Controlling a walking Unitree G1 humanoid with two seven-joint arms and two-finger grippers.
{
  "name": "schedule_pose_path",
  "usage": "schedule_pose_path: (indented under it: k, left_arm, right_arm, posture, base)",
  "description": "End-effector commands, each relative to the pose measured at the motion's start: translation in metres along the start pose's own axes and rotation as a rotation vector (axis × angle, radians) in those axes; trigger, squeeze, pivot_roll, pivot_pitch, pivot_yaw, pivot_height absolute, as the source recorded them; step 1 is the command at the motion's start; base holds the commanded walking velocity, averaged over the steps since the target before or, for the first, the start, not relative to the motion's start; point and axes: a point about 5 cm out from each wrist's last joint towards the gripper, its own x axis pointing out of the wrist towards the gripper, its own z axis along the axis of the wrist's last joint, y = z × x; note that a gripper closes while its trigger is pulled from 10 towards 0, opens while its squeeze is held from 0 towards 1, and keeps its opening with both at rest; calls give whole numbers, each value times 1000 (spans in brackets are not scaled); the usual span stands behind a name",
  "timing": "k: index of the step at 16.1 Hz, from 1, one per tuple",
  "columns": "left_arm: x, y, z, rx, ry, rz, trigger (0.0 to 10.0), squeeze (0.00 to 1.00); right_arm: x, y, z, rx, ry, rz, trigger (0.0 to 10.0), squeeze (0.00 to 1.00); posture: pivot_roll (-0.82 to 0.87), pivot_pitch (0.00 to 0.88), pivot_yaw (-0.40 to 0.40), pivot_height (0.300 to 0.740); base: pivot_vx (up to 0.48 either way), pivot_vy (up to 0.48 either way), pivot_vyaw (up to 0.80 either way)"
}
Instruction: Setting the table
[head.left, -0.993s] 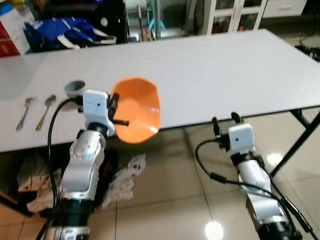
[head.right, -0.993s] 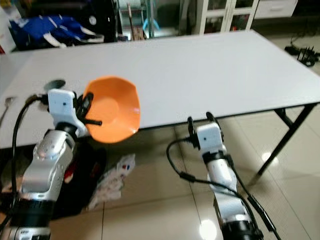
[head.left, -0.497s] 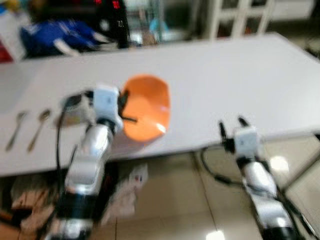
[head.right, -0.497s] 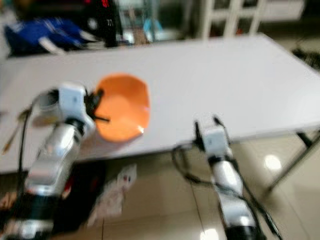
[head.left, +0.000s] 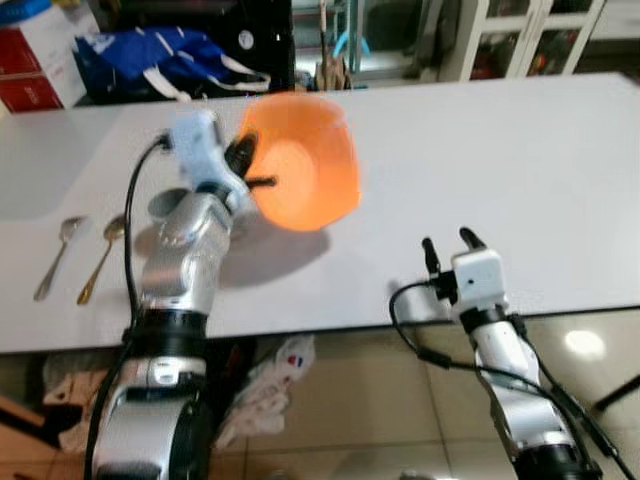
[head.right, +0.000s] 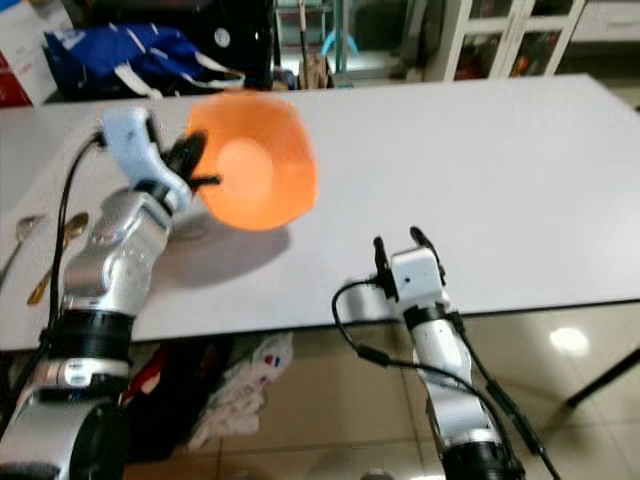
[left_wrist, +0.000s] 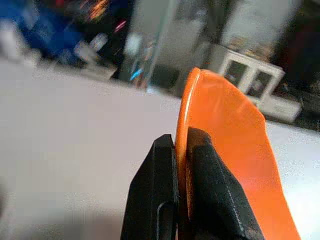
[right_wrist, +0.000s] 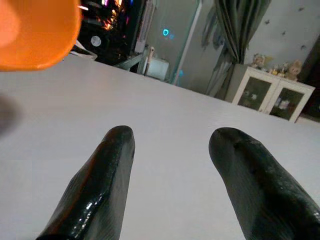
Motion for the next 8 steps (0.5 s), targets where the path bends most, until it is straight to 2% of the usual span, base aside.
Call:
schedule_pose_path:
  k: [1,2,3,6,8]
  left_arm:
    - [7,0,5,-133,-12,31,0,0]
    - [10,0,-1,-202,8,57,0,0]
    - [11,2,-5,-220,20,70,0,0]
    - [13,18,-24,-383,73,189,0,0]
    - [14,21,-31,-441,90,232,0,0]
  right_arm:
    - [1,2,3,-6,-10,10,10000,0]
    - [1,1,3,-9,-11,11,10000,0]
    - [1,1,3,-10,-12,11,10000,0]
    - [-2,-3,3,-20,-11,12,10000,0]
    - [-3,-4,3,-25,-10,16,10000,0]
  posture:
    - [-146,0,78,740]
    - [-153,0,77,740]
    - [-153,0,77,740]
    - [-175,0,71,740]
    - [-178,0,68,740]
  base:
    - [0,0,0]
    - [0,0,0]
    - [0,0,0]
    - [0,0,0]
    - [0,0,0]
